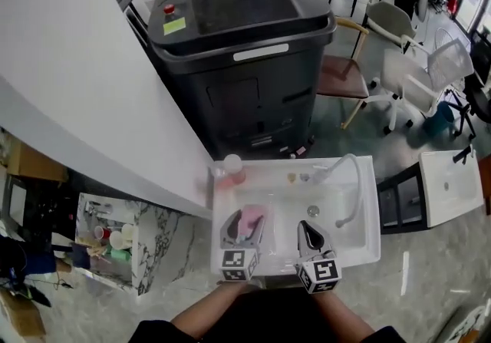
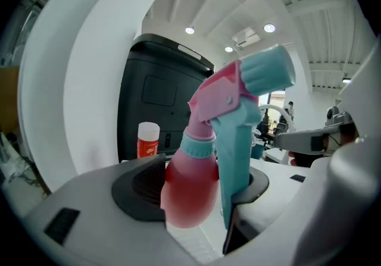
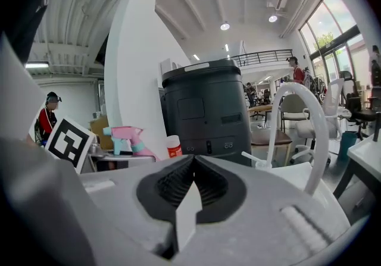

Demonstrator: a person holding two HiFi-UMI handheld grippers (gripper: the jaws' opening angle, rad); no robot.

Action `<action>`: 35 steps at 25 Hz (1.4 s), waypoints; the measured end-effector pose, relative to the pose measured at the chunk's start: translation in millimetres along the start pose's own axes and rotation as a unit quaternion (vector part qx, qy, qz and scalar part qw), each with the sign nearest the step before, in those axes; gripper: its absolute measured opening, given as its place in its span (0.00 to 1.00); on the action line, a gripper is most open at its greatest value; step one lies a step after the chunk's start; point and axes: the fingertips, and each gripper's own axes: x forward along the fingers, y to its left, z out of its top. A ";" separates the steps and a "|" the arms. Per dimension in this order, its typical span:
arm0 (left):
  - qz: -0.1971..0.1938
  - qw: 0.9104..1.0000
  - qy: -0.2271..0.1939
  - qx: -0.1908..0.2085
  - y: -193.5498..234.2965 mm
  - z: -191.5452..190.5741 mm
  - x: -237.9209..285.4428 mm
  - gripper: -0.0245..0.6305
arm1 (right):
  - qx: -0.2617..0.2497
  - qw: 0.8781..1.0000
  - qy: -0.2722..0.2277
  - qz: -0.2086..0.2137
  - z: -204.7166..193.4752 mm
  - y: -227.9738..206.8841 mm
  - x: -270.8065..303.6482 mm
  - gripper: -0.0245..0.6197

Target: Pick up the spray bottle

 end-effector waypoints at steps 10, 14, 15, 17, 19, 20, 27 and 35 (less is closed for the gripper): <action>-0.005 1.000 -0.013 0.016 -8.9 -1.5 -113.3 0.47 | -0.020 0.999 -0.001 -0.033 -8.9 47.1 -62.4 0.03; -0.010 1.000 -0.020 0.017 -13.4 -6.8 -144.2 0.47 | -0.018 0.999 -0.011 -0.046 -12.5 62.8 -84.0 0.03; -0.010 1.000 -0.023 0.018 -14.1 -8.3 -150.5 0.47 | -0.015 0.998 -0.014 -0.052 -13.0 65.1 -88.8 0.03; -0.010 0.999 -0.027 0.019 -14.5 -10.8 -161.0 0.47 | -0.015 0.998 -0.020 -0.060 -12.9 70.1 -97.1 0.03; -0.011 0.999 -0.028 0.022 -14.4 -12.7 -169.2 0.47 | -0.022 0.997 -0.024 -0.063 -11.8 75.9 -104.3 0.03; -0.013 0.999 -0.027 0.025 -14.5 -13.9 -172.6 0.47 | -0.024 0.997 -0.025 -0.066 -11.4 78.0 -108.2 0.03; -0.021 0.999 -0.026 0.032 -14.8 -20.6 -184.6 0.47 | -0.020 0.996 -0.029 -0.083 -17.9 82.6 -124.9 0.03; -0.014 0.998 -0.038 0.040 -2.0 -11.8 -183.7 0.47 | -0.019 0.996 -0.027 -0.084 -13.0 85.7 -115.1 0.03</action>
